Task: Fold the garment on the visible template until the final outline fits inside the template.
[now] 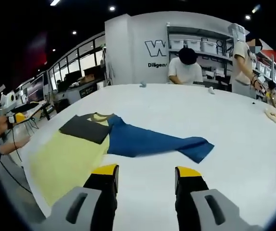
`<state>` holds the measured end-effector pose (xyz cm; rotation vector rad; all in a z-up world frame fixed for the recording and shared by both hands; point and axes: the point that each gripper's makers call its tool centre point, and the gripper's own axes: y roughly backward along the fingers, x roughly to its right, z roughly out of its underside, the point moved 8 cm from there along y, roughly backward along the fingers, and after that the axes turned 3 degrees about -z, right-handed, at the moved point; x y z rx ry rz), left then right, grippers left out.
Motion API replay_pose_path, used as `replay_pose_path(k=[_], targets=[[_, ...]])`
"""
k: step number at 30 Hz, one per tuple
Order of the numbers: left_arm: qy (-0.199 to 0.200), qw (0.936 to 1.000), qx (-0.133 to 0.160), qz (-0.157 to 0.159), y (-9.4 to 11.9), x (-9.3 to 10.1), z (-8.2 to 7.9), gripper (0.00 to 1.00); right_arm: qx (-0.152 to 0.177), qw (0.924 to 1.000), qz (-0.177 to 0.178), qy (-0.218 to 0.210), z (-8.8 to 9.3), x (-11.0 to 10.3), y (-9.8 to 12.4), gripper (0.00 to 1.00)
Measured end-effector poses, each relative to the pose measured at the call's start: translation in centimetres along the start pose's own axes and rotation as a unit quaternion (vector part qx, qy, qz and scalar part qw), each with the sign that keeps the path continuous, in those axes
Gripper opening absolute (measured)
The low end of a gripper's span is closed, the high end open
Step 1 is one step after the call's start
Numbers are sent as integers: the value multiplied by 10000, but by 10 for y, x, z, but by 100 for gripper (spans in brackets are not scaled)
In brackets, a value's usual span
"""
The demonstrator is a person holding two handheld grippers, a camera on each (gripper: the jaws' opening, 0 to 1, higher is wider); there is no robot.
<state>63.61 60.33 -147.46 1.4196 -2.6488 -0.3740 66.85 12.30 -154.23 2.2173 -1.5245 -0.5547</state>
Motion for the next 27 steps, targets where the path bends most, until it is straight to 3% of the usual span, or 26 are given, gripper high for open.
replay_pose_path(k=[7, 10, 13, 19, 23, 27], targets=[[171, 9996, -215, 32, 24, -9, 22, 82, -119, 9997, 183, -97, -5, 21, -14, 41], [159, 9991, -397, 35, 34, -7, 31, 83, -321, 9985, 384, -229, -5, 48, -33, 39], [87, 9990, -426, 74, 42, -5, 31, 85, -387, 9976, 371, -432, -10, 50, -38, 40], [13, 9990, -410, 152, 54, -6, 30, 84, -386, 9977, 376, -404, -18, 63, -46, 39], [69, 9982, -593, 6, 61, -12, 36, 84, -511, 9964, 507, -450, -18, 77, -56, 37], [237, 9979, -566, -197, 65, -11, 37, 83, -622, 9881, 743, -1194, -3, 108, -80, 31]])
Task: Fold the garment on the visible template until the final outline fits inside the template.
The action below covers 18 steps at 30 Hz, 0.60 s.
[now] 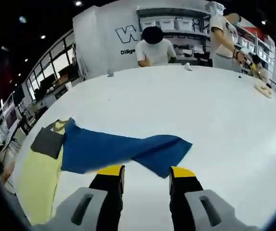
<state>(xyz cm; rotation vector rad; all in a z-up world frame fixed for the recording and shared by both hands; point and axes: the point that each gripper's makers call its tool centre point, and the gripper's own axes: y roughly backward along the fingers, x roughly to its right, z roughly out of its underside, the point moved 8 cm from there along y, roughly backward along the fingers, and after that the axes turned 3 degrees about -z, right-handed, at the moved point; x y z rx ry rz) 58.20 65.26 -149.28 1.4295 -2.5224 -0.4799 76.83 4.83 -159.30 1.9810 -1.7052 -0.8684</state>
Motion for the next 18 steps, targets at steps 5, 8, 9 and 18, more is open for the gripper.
replay_pose_path(k=[5, 8, 9, 18], targets=[[-56, 9996, -242, -94, -3, 2, 3, 82, 21, 9985, 47, -545, 6, 6, -8, 31], [-191, 9991, -333, -174, 2, -2, 5, 81, -13, 9991, 241, -353, 8, 11, -16, 29], [-202, 9991, -331, -180, 2, -3, 4, 81, -148, 9990, 314, -285, 11, 13, -19, 29], [-313, 9962, -673, -446, 15, -12, 9, 79, -240, 9978, 547, 296, 17, 6, -29, 7]])
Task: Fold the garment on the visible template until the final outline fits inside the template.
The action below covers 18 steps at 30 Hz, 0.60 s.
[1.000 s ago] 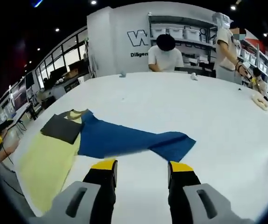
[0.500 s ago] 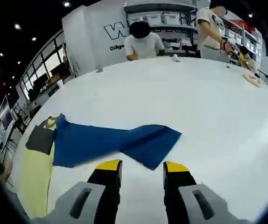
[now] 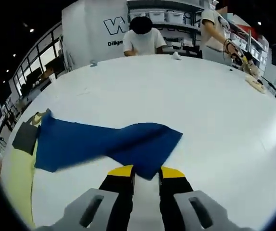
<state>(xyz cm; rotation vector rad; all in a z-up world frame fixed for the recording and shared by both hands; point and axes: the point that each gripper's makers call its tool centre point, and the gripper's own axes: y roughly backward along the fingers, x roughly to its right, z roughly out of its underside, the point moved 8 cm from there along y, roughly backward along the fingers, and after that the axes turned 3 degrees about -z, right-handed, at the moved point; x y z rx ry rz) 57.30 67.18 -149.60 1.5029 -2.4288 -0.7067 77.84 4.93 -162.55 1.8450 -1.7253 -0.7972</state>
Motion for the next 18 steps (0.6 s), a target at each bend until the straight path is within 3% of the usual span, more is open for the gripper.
replay_pose_path(k=[4, 10, 13, 18], targets=[[202, 9997, 142, -73, 5, -8, -2, 79, -114, 9997, 164, 154, -3, -2, 3, 0], [27, 9999, 107, -105, 5, -18, -3, 78, 2, 9995, 68, 314, -18, 5, 15, 0], [114, 9993, 327, -124, 4, -20, -9, 76, 68, 9992, -5, 396, -27, 11, 22, 0], [159, 9989, 423, -124, 3, -23, -12, 75, 172, 9965, -183, 795, -46, 7, 44, 0]])
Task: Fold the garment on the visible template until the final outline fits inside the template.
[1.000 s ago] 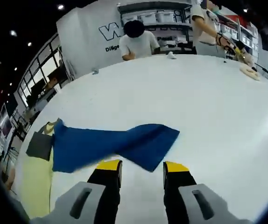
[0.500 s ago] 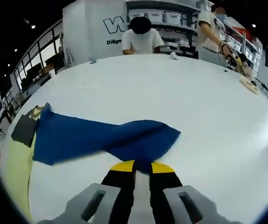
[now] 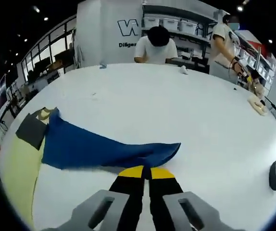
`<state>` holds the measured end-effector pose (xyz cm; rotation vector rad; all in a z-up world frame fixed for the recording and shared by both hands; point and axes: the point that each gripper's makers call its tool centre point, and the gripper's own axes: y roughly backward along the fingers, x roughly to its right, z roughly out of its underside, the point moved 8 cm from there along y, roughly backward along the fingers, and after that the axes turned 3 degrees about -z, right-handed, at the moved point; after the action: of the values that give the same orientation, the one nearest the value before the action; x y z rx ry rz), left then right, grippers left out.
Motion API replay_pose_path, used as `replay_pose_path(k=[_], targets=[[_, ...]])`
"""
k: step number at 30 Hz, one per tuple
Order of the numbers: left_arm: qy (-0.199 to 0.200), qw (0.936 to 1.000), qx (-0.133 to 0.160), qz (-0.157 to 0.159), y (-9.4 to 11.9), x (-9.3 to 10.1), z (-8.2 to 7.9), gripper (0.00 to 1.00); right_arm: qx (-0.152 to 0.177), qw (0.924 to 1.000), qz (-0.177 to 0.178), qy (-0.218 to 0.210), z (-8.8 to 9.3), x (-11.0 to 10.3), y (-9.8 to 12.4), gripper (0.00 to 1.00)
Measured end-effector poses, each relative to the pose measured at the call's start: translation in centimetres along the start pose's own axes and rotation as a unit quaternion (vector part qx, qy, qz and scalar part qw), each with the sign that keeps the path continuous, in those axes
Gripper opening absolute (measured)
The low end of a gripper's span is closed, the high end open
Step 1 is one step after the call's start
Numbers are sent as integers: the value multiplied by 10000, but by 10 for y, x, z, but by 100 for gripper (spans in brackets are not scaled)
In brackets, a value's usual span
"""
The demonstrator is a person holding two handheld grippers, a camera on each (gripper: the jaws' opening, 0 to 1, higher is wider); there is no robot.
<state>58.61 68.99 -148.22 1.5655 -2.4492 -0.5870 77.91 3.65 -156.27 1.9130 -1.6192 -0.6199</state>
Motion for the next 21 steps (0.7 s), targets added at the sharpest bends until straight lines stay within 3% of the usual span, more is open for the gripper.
replay_pose_path(k=[5, 6, 11, 16, 21], targets=[[-7, 10000, -2, -13, -1, 0, 1, 75, 207, 9994, -249, 108, -18, -2, 10, 0], [3, 10000, 2, -16, -1, 0, 1, 75, 143, 9987, -300, 378, -24, -3, 14, 0], [103, 9999, 27, -92, -3, 0, 1, 75, 577, 9962, -651, 105, -48, -13, 28, 0], [170, 9997, 146, -91, -5, -3, 0, 74, 974, 9883, -1135, 310, -80, -34, 43, 0], [210, 9995, 182, -165, 0, -5, 4, 74, 1158, 9820, -1246, 827, -111, -69, 52, 0]])
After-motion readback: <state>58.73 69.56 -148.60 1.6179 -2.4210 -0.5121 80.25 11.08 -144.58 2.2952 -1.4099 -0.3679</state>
